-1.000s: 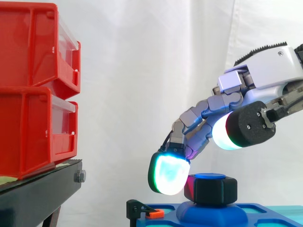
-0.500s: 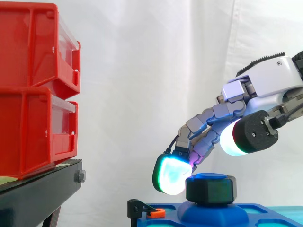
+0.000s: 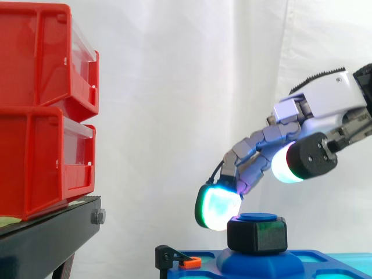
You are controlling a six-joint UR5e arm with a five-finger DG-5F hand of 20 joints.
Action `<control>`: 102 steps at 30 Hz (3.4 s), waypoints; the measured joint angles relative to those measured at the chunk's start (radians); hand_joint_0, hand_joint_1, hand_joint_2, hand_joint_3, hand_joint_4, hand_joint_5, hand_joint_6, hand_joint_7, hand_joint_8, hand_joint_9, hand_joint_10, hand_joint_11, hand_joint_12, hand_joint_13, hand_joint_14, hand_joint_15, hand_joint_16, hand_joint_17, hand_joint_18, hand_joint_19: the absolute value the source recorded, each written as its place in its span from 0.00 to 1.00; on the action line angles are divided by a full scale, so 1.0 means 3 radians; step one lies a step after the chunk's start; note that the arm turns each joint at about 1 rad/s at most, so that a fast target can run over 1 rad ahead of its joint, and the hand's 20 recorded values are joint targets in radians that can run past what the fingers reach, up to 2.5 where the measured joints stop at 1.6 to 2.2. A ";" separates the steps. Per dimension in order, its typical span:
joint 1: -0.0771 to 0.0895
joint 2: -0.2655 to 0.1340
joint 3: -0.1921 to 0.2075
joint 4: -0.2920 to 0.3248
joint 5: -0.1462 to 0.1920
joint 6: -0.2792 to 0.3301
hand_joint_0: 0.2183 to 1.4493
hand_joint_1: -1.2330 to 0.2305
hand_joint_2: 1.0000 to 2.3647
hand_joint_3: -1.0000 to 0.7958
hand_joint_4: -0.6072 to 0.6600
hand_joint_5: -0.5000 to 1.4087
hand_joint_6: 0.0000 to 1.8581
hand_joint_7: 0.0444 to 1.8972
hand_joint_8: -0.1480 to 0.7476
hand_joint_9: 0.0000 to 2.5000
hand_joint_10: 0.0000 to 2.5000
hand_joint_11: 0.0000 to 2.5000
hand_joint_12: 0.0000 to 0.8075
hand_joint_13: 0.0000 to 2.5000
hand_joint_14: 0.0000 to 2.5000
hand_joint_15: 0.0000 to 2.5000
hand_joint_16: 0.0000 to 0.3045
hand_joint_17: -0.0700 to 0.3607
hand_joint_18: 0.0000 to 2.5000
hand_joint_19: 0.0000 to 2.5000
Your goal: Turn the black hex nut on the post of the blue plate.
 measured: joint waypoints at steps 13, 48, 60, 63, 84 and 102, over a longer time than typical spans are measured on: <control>0.0038 -0.0001 0.0204 -0.0067 -0.0001 -0.0054 0.25 0.62 0.00 0.28 0.69 0.16 0.27 0.38 0.46 0.18 0.00 0.00 0.27 0.13 0.00 0.02 0.07 0.27 0.02 0.10; 0.0376 -0.0002 -0.0056 0.0224 0.0388 0.0077 0.25 0.62 0.00 0.28 0.69 0.16 0.27 0.39 0.47 0.18 0.00 0.00 0.28 0.14 0.00 0.02 0.07 0.27 0.01 0.11; 0.0348 -0.0003 -0.0126 0.0236 0.0360 0.0082 0.25 0.63 0.00 0.28 0.70 0.17 0.27 0.40 0.46 0.18 0.00 0.00 0.27 0.14 0.00 0.02 0.06 0.26 0.00 0.12; 0.0343 -0.0003 -0.0127 0.0234 0.0354 0.0082 0.25 0.63 0.00 0.28 0.70 0.17 0.27 0.41 0.46 0.18 0.00 0.00 0.27 0.14 0.00 0.02 0.06 0.26 0.00 0.12; 0.0226 -0.0003 -0.0128 0.0238 0.0224 0.0065 0.25 0.63 0.00 0.28 0.70 0.17 0.27 0.43 0.46 0.18 0.00 0.00 0.27 0.15 0.00 0.03 0.05 0.25 0.00 0.11; 0.0081 -0.0002 -0.0125 0.0225 0.0057 -0.0041 0.25 0.63 0.00 0.28 0.70 0.17 0.27 0.43 0.46 0.18 0.00 0.00 0.27 0.15 0.00 0.03 0.05 0.25 0.00 0.12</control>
